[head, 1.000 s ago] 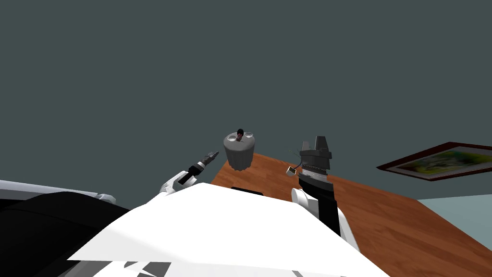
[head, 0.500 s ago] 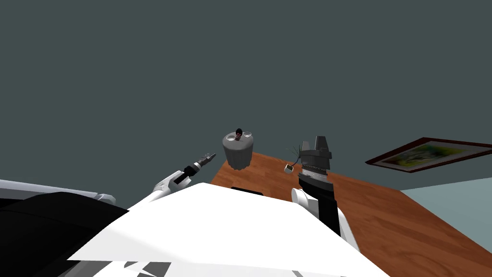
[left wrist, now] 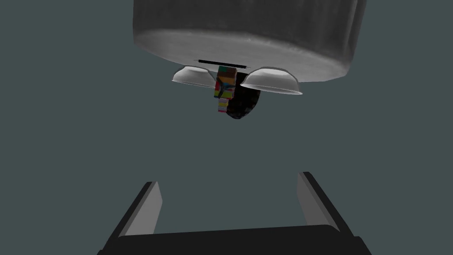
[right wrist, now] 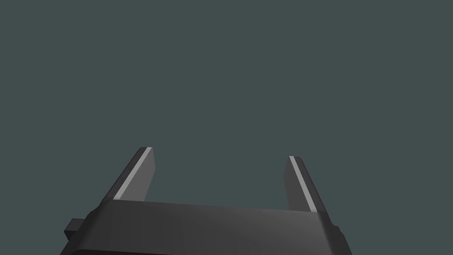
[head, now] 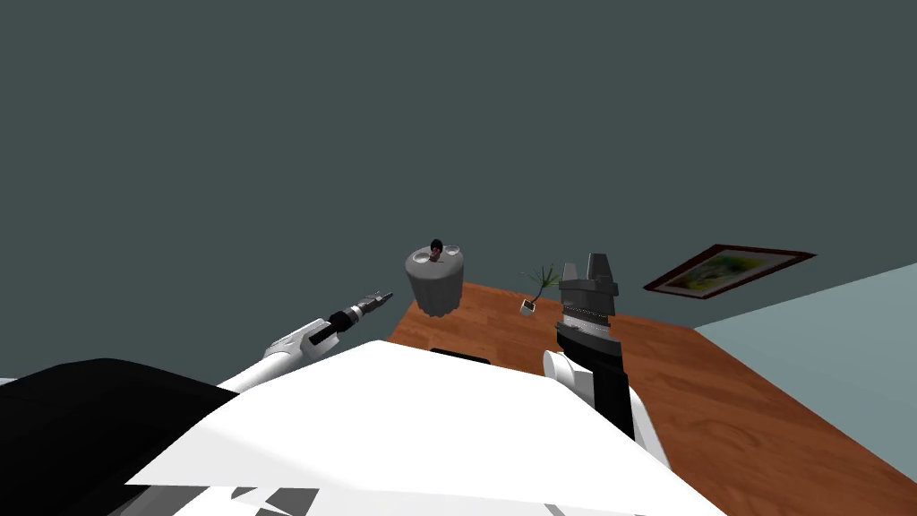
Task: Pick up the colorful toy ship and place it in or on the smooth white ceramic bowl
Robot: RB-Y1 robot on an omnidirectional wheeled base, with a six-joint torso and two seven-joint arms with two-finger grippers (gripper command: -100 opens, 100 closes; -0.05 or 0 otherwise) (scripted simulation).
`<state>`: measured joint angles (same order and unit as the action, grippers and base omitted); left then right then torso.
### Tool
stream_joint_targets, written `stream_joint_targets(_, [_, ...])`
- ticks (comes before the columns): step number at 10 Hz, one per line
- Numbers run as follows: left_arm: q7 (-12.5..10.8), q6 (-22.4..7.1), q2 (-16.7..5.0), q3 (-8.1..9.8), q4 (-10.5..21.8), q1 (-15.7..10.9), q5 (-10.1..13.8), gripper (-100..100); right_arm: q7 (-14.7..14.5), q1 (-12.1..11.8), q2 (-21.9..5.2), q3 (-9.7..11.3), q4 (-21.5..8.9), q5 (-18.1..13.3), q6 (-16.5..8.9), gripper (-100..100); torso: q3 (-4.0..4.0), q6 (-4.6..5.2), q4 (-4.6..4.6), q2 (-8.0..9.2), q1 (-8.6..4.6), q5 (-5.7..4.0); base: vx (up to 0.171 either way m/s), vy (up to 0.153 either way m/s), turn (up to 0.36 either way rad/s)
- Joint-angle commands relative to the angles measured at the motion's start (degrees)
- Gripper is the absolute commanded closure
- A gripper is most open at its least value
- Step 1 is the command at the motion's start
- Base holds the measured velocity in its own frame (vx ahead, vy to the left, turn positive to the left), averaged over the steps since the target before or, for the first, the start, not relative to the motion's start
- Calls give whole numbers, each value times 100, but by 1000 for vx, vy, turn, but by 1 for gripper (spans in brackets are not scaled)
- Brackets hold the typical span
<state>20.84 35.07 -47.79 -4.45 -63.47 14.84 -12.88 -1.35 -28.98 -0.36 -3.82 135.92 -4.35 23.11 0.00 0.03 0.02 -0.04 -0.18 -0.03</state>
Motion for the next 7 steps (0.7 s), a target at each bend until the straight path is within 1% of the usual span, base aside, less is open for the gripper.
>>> stream_joint_targets(1, [-286, -15, -163, -73, 286, 23, -201, -100, 0, 0, 0, 0, 0, 0, 0, 0, 0, 0, 0, 0, 0, 0, 25, -89, -268])
stream_joint_targets(2, [-464, -28, -245, -148, 453, -1, -353, -100, 0, 0, 0, 0, 0, 0, 0, 0, -4, 2, -1, -8, -10, -2, 14, -131, -301])
stream_joint_targets(3, [-562, -28, -245, -148, 562, -1, -353, -100, 0, 0, 1, 1, 0, 0, 0, 0, -4, 1, -2, -6, -26, -4, 11, -94, -69])
stream_joint_targets(4, [-762, -48, -314, -230, 739, -21, -512, -100, 0, -1, 0, 0, 0, 0, 0, 0, -2, -5, -1, -4, -17, -5, 32, -93, -153])
stream_joint_targets(5, [-832, -48, -314, -230, 808, -21, -512, -100, 0, 0, 0, 0, 0, 0, 0, 0, -5, 0, -2, -9, -17, -3, 27, -64, -100])
stream_joint_targets(6, [-1045, -76, -375, -319, 1011, -39, -676, -100, 0, -1, 0, 0, 0, 0, 0, 0, -5, -3, -2, -8, -6, -3, 41, -81, -224])
stream_joint_targets(7, [-1123, -76, -375, -319, 1050, -39, -676, -100, 0, 0, 0, 0, 0, 0, 0, 0, -7, 1, -3, -13, -11, -2, 35, -67, -97])
